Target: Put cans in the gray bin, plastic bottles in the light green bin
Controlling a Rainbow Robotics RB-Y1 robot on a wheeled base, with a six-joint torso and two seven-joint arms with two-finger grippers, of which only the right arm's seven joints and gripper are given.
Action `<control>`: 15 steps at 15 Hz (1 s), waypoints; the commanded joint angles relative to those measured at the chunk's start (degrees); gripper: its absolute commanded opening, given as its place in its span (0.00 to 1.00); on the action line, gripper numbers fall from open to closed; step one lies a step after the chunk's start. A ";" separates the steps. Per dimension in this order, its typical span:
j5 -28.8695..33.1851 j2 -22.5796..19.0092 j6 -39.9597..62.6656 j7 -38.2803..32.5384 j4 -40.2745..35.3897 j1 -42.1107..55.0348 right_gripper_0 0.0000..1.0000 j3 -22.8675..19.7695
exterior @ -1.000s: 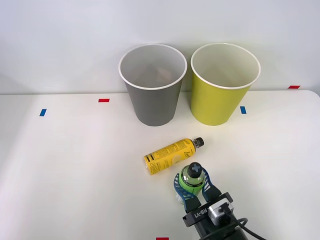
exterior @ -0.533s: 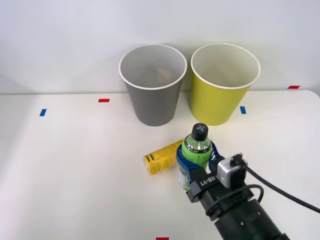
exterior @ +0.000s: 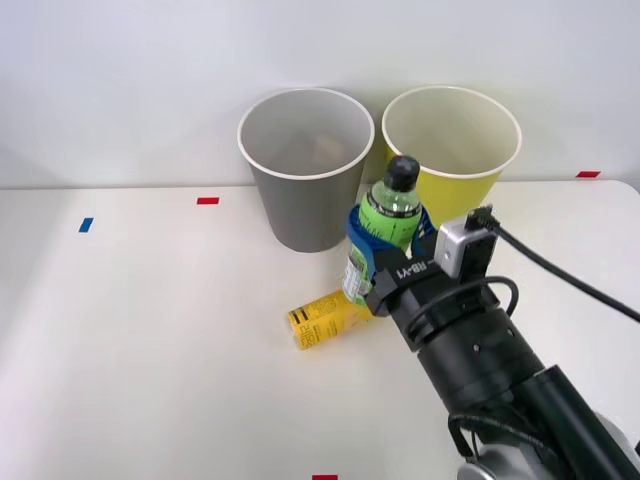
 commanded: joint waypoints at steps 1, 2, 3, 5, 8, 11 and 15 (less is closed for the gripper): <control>-1.66 3.14 5.66 -1.35 0.01 -6.61 0.00 -2.39; -2.36 4.11 7.69 -1.70 0.01 -8.89 0.00 -3.45; -2.89 4.72 9.44 -2.05 0.01 -10.83 0.00 -4.41; -4.12 5.87 13.49 -2.41 0.01 -15.04 0.00 -7.49; -8.69 7.45 15.86 -2.05 0.53 -19.09 0.00 -11.36; -15.11 7.97 15.86 3.57 2.11 -22.95 0.00 -15.40; -19.24 7.89 16.04 11.57 5.98 -27.44 0.00 -19.62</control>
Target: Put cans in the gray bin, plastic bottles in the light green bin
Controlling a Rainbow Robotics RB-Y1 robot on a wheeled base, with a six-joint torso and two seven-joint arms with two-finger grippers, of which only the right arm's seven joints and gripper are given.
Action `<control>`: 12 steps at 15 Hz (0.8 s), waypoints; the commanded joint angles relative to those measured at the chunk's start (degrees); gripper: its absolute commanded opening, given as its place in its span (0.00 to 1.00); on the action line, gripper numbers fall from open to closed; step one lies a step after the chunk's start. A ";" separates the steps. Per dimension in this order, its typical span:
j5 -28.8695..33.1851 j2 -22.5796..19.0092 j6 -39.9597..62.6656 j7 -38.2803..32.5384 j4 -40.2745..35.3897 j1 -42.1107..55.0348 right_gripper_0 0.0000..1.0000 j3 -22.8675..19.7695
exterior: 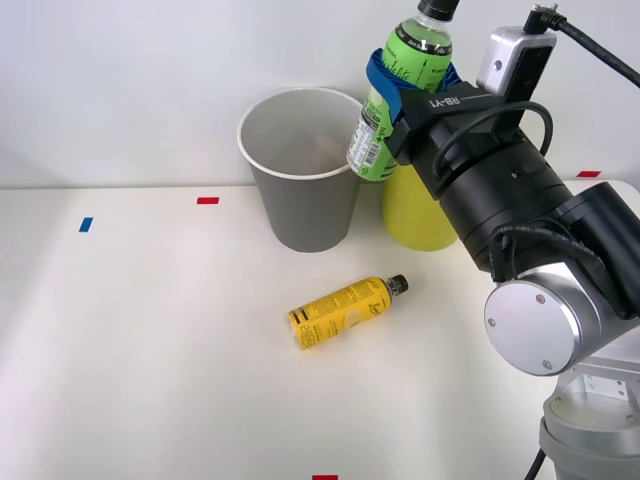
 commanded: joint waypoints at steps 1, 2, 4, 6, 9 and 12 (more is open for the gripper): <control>-2.08 -0.07 0.08 4.92 4.86 -5.05 0.00 -4.24; -2.08 0.02 -0.09 6.07 6.79 -6.63 0.00 -5.73; -2.08 0.02 0.08 7.47 10.66 -9.71 0.00 -9.25; -2.00 -0.94 0.08 7.91 14.00 -12.35 0.00 -11.97; -1.73 -2.26 -0.09 8.79 18.83 -15.51 0.00 -14.34; -1.20 -3.05 -5.10 9.58 25.95 -18.06 0.00 -14.34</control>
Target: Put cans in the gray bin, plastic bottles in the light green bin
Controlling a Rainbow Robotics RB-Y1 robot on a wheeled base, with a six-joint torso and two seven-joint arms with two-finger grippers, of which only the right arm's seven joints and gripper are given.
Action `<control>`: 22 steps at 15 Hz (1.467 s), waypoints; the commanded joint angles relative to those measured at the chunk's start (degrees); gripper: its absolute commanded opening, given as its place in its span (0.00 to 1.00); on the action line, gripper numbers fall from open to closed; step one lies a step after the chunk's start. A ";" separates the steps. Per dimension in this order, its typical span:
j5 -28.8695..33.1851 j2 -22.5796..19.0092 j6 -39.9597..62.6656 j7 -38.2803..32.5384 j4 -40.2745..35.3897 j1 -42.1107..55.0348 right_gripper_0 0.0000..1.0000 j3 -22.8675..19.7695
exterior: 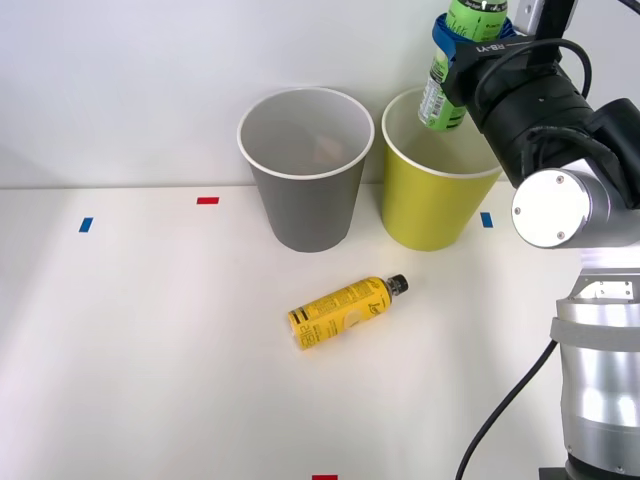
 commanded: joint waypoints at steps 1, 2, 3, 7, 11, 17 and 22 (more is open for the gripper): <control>0.33 -0.46 -5.86 0.71 5.40 -1.46 0.00 0.31; 0.33 -0.55 -5.95 0.71 5.66 -1.46 0.06 0.40; 0.33 -1.17 -5.95 0.79 5.66 -1.46 0.38 0.67; 0.07 -2.49 -5.95 0.79 5.66 -1.46 1.00 1.55; -1.43 -2.57 -5.95 1.76 3.20 1.26 1.00 2.25; -8.46 -1.78 -6.22 2.46 -13.68 18.66 1.00 5.85; -8.90 -2.40 -8.41 2.82 -27.47 37.38 1.00 9.89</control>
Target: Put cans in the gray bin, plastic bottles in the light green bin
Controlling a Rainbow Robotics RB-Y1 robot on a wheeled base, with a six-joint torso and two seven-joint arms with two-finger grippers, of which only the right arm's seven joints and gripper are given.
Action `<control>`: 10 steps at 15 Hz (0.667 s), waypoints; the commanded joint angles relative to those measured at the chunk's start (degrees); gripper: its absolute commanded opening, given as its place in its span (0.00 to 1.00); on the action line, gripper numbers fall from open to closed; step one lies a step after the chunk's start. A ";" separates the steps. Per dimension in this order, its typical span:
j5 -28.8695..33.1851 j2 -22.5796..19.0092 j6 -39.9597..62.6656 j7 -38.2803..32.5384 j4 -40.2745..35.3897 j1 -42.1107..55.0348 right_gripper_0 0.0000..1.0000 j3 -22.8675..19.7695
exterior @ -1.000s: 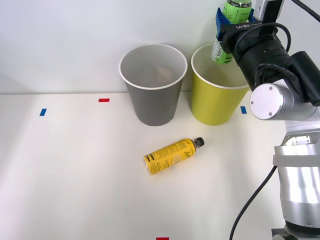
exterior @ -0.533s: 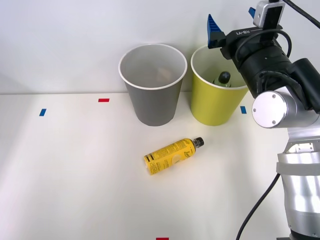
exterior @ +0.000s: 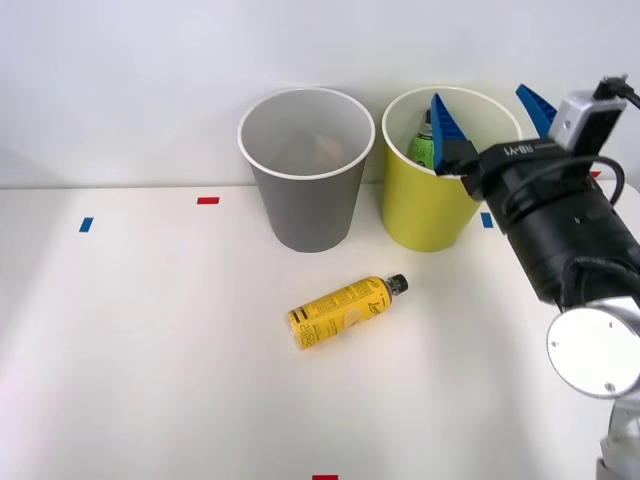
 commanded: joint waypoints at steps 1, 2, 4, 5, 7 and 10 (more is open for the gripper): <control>-0.19 -1.71 -4.99 0.49 -6.67 11.84 1.00 3.80; -0.19 -2.50 -8.16 0.66 -6.76 14.74 1.00 5.12; -0.19 -4.70 -15.80 1.19 -6.76 21.07 1.00 8.28; -0.19 -5.76 -18.70 1.28 -6.76 23.62 1.00 9.42; 0.07 -7.86 -23.71 1.63 -6.76 28.62 1.00 11.71; 0.86 -10.50 -30.22 1.80 -6.76 34.87 1.00 14.52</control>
